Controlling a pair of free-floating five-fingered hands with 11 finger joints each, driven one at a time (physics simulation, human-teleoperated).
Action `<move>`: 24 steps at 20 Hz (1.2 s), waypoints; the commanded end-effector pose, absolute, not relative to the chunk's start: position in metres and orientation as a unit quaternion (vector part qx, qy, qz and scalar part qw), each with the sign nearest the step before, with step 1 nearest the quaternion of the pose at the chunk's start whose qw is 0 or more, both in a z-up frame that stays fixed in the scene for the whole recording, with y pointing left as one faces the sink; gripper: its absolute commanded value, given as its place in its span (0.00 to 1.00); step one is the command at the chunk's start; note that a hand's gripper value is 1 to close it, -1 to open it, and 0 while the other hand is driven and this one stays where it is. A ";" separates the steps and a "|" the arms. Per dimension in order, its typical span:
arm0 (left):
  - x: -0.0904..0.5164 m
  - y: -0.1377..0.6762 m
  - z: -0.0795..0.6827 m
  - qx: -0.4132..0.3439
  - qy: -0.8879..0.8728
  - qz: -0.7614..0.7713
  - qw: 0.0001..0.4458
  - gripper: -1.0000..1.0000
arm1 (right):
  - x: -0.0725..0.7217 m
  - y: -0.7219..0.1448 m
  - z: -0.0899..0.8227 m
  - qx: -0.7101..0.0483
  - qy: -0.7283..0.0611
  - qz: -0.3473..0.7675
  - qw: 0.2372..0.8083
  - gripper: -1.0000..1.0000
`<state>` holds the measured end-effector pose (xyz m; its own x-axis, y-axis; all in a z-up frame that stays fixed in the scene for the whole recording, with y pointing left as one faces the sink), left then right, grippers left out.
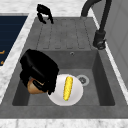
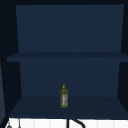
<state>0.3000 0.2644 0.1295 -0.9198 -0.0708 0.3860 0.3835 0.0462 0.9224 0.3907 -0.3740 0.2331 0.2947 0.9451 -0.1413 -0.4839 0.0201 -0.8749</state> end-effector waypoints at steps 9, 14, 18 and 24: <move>0.300 0.264 0.130 -0.111 -0.704 -0.682 0.167 0.50 | 0.338 -0.316 0.258 -0.441 -0.267 0.533 0.671 1.00; 0.300 0.264 0.130 -0.111 -0.704 -0.682 0.167 0.50 | 0.319 -0.299 0.277 -0.445 -0.276 0.538 0.660 1.00; 0.300 0.264 0.130 -0.111 -0.704 -0.682 0.167 0.50 | 0.310 -0.293 0.297 -0.443 -0.289 0.546 0.649 1.00; 0.300 0.264 0.130 -0.111 -0.704 -0.682 0.167 0.50 | 0.300 -0.285 0.325 -0.434 -0.307 0.555 0.640 1.00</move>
<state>0.3000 0.2644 0.1295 -0.9198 -0.0708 0.3860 0.3835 0.0462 0.9224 0.3030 -0.2869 0.3105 0.2544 0.9634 -0.0849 -0.4804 0.0497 -0.8756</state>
